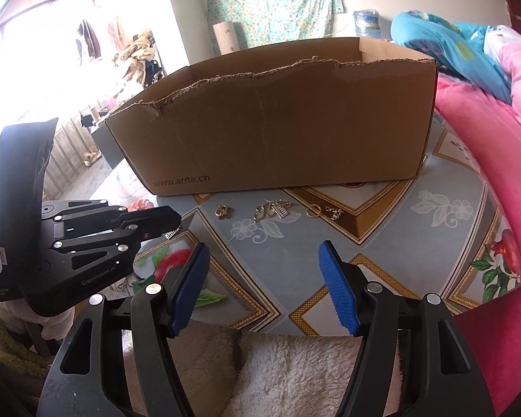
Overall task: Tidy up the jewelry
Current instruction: 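Reach the left tool to the small gold ring beside the box and grasp it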
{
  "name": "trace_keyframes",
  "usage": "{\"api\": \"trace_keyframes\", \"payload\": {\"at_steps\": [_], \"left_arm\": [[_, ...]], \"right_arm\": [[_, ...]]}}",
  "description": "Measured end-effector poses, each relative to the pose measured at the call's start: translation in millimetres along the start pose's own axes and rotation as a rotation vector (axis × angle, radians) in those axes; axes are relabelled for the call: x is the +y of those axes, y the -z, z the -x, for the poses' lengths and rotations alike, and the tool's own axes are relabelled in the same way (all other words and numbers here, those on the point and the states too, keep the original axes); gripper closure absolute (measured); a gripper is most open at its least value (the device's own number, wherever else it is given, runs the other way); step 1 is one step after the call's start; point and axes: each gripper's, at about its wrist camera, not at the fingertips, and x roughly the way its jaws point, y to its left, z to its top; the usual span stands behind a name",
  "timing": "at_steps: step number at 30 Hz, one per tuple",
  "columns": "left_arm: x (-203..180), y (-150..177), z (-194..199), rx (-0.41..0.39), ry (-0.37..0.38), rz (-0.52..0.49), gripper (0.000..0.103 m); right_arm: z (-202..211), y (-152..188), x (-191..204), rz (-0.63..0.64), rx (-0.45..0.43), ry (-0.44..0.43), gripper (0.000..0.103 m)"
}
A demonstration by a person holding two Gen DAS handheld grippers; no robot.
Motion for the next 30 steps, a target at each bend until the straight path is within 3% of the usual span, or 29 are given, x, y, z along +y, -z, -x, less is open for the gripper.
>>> {"api": "trace_keyframes", "payload": {"at_steps": [11,30], "left_arm": [[-10,-20,-17,-0.001,0.043,-0.079,0.087],[-8,-24,-30,0.038,0.068,-0.079,0.087]], "right_arm": [[-10,-3,-3,-0.003,0.025,-0.001,0.041],[-17,-8,-9,-0.035,0.025,0.004,0.041]]}}
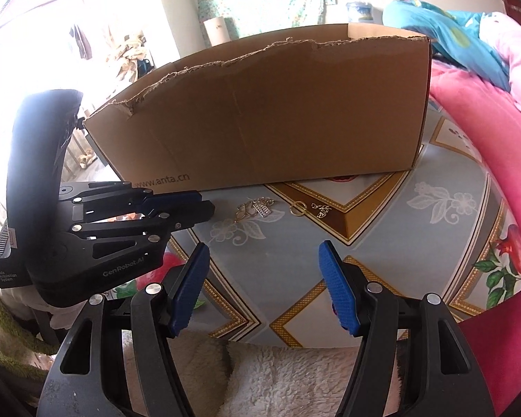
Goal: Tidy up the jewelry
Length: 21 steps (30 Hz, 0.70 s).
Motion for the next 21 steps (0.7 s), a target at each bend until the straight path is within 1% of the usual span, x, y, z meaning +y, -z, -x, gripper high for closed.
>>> {"api": "trace_keyframes", "payload": {"at_steps": [13,21], "left_arm": [[5.2,-0.2,0.6,-0.001,0.018,0.029,0.088],[5.2,-1.0,7.1,-0.017,0.016,0.031,0.089]], "right_arm": [[7.1,6.9,-1.8,-0.012,-0.011,0.006,0.041],[10.8,9.3,-2.5,-0.015,-0.018,0.008,0.041]]}}
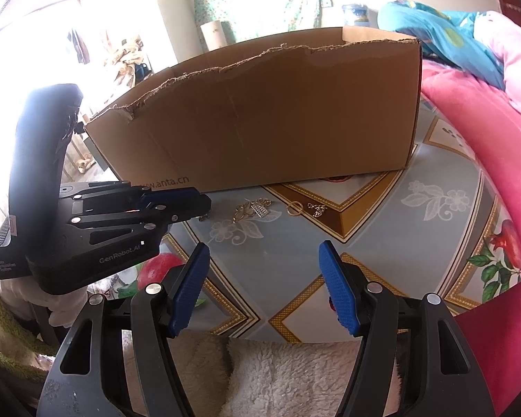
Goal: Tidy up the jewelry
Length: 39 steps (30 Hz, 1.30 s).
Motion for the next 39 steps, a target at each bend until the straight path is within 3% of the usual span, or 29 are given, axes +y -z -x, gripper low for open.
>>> {"api": "trace_keyframes", "payload": {"at_steps": [24,39], "left_arm": [[-1,2,24,-0.072,0.028,0.034,0.091],[33,21,77,-0.154,-0.073,0.147,0.091]], "right_arm": [[22,11,4,-0.002,-0.051,0.026,0.041],[5,0,36,0.119,-0.040,-0.073,0.042]]}}
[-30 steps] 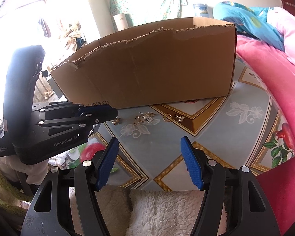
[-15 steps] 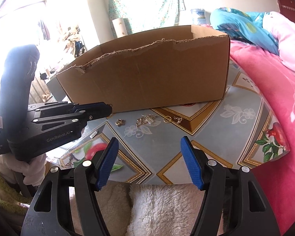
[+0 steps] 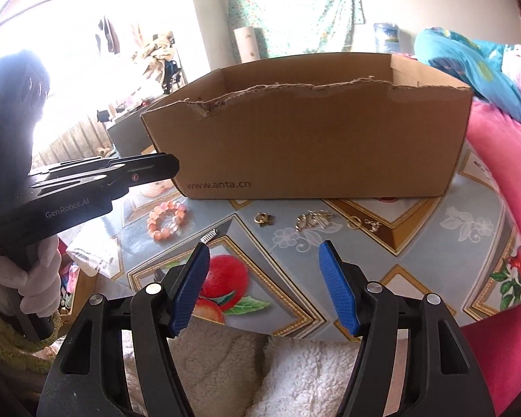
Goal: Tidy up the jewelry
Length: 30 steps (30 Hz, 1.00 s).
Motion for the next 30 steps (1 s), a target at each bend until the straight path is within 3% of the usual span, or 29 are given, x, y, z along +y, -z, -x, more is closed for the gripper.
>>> {"api": "trace_keyframes", "payload": {"at_steps": [11,21,23,26,30], "left_arm": [[23,5,11,-0.013,-0.026,0.063,0.091],[33,9,12,-0.009,-0.016,0.093,0.091],[33,9,11,-0.006,-0.007,0.096,0.091],[33,10,11,-0.009,0.001,0.091,0.091],[32,10,10,-0.015,0.013,0.085,0.091]], "right_arm": [[-50,-17,33,0.112,0.066,-0.087,0.060],[-75,-15,61,0.236,0.108,-0.001,0.076],[-74,-15,63,0.243,0.116,0.000,0.089],[-71,-14,63,0.254,0.131,0.007,0.099],[-62,-7,60,0.255,0.146,0.023,0.099]]}}
